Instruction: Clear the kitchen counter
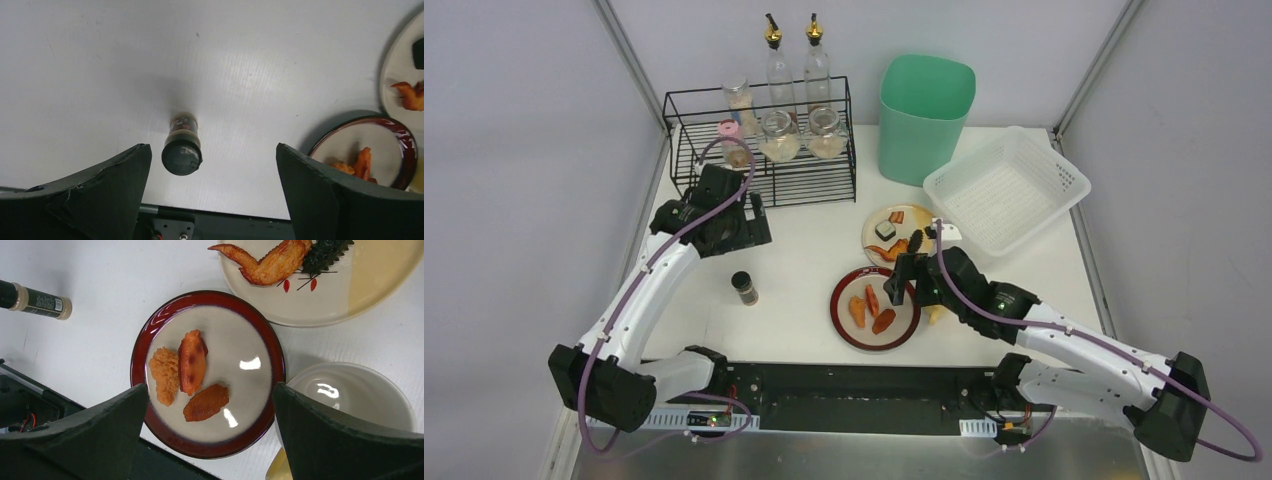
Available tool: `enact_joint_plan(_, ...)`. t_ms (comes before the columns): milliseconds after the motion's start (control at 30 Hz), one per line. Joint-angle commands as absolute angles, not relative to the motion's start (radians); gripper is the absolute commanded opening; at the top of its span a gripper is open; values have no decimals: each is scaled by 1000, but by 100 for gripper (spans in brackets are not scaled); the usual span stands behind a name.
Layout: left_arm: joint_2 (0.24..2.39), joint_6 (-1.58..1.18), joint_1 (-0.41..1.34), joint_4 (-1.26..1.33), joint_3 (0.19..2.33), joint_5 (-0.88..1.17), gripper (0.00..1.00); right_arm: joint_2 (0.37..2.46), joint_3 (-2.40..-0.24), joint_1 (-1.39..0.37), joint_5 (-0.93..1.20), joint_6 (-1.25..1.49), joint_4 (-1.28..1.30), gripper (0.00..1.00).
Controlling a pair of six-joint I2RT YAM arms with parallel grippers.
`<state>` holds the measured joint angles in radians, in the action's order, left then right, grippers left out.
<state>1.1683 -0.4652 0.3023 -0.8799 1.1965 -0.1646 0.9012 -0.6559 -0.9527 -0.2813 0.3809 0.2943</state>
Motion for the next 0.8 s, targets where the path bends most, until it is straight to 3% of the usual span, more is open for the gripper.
enact_joint_plan(0,1079,-534,311,-878,1100,-211,99,914,-677,-957,-282,382,275,99)
enact_joint_plan(767,1114,-614,313,-789,888,-180,81,946,-682,-965,-291,377,274,99)
